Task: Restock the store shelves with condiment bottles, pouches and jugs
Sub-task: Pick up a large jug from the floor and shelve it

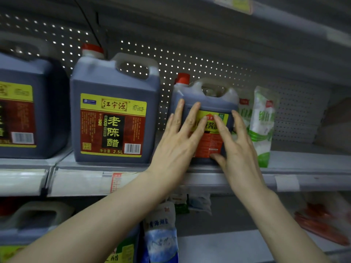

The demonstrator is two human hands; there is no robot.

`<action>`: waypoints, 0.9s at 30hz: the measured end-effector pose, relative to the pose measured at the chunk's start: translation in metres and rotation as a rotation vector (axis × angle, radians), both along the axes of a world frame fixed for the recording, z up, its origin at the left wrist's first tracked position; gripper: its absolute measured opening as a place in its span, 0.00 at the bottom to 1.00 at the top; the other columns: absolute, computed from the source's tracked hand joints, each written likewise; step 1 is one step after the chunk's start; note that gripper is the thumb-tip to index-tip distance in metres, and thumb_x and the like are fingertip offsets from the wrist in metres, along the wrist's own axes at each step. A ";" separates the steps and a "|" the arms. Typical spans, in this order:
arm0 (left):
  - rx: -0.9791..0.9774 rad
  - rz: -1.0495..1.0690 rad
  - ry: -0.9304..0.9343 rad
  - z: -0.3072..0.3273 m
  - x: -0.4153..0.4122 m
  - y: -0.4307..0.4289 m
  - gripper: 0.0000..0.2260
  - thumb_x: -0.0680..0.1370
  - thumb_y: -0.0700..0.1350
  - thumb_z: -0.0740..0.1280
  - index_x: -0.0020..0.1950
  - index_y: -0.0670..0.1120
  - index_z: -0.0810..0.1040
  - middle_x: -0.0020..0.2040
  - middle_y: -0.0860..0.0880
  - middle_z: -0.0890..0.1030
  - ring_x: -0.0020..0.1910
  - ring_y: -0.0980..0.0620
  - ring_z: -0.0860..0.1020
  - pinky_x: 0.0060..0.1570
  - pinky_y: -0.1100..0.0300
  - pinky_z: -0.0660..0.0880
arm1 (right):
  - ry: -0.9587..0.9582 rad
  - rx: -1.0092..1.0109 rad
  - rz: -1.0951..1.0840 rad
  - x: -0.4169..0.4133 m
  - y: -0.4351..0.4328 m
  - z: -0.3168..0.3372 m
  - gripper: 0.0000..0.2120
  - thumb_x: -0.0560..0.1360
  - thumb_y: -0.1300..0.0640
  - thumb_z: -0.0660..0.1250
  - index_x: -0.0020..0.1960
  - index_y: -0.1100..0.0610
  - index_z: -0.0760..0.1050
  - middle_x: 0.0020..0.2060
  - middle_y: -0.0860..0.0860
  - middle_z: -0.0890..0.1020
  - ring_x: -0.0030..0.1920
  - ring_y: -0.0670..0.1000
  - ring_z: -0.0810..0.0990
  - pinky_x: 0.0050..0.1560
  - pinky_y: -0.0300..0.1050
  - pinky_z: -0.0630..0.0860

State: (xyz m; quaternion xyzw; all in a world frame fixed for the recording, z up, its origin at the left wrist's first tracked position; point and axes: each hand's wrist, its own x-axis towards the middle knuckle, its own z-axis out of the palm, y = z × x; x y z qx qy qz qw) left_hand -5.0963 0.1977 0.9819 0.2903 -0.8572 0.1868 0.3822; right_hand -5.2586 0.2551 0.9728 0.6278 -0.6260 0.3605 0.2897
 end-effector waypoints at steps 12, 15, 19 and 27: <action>0.045 0.093 -0.044 0.003 -0.004 -0.007 0.31 0.76 0.39 0.43 0.81 0.42 0.44 0.79 0.39 0.34 0.77 0.34 0.32 0.78 0.45 0.42 | -0.066 0.091 0.005 -0.006 -0.018 0.004 0.51 0.71 0.63 0.78 0.82 0.45 0.51 0.80 0.60 0.50 0.75 0.64 0.65 0.73 0.56 0.65; 0.034 0.148 -0.068 0.004 -0.007 -0.013 0.30 0.79 0.37 0.45 0.81 0.43 0.42 0.79 0.40 0.32 0.76 0.34 0.31 0.78 0.45 0.42 | -0.075 0.091 -0.012 -0.005 -0.027 0.006 0.50 0.70 0.62 0.79 0.81 0.46 0.52 0.78 0.61 0.53 0.71 0.66 0.69 0.70 0.57 0.69; 0.044 0.203 -0.105 0.006 -0.011 -0.019 0.30 0.81 0.37 0.49 0.81 0.42 0.39 0.78 0.39 0.32 0.76 0.32 0.31 0.77 0.43 0.43 | -0.101 0.101 -0.034 -0.005 -0.034 0.006 0.49 0.70 0.61 0.78 0.81 0.48 0.53 0.74 0.61 0.59 0.64 0.67 0.75 0.65 0.56 0.72; 0.078 0.181 -0.180 0.001 -0.009 -0.012 0.28 0.84 0.39 0.52 0.81 0.41 0.42 0.79 0.39 0.33 0.76 0.32 0.32 0.78 0.43 0.44 | -0.100 0.086 -0.085 -0.006 -0.032 0.004 0.48 0.69 0.63 0.79 0.80 0.50 0.55 0.65 0.63 0.65 0.52 0.69 0.79 0.55 0.59 0.77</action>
